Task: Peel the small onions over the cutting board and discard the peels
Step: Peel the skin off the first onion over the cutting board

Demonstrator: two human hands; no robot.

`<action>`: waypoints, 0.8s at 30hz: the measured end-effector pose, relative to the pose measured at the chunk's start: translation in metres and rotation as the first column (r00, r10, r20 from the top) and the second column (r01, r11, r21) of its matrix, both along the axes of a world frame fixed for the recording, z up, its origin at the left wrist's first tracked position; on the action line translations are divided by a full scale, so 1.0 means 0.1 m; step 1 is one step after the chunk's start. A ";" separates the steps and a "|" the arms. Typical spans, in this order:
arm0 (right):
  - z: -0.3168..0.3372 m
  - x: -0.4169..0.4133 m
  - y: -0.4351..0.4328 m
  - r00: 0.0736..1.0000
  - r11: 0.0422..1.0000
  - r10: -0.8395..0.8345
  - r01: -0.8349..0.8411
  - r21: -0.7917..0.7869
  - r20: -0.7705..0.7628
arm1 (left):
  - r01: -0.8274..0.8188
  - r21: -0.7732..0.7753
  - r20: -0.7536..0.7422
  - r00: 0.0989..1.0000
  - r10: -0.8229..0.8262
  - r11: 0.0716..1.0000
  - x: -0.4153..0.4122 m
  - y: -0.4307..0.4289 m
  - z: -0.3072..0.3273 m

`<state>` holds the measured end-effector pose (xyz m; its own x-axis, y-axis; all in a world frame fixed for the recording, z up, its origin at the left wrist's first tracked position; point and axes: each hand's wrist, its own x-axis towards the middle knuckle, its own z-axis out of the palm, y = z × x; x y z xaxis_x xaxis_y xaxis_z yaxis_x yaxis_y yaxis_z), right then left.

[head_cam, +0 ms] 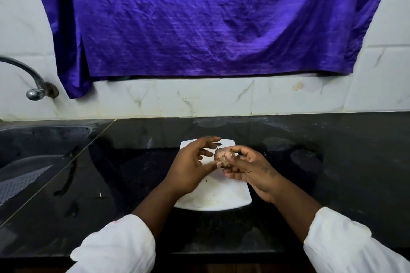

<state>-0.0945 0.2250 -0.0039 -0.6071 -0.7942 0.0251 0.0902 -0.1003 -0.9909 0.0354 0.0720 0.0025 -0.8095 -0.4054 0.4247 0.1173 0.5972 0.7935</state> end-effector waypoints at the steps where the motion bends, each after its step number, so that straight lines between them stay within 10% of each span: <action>1: 0.00 0.01 0.00 1.000 1.000 -0.008 0.008 0.003 -0.007 | 0.011 0.015 0.002 1.000 -0.011 1.000 -0.01 0.00 0.00; 24: -0.01 -0.12 0.11 0.977 0.984 0.125 -0.100 0.147 -0.171 | -0.212 -0.004 0.064 0.975 0.212 0.977 -0.19 -0.16 -0.11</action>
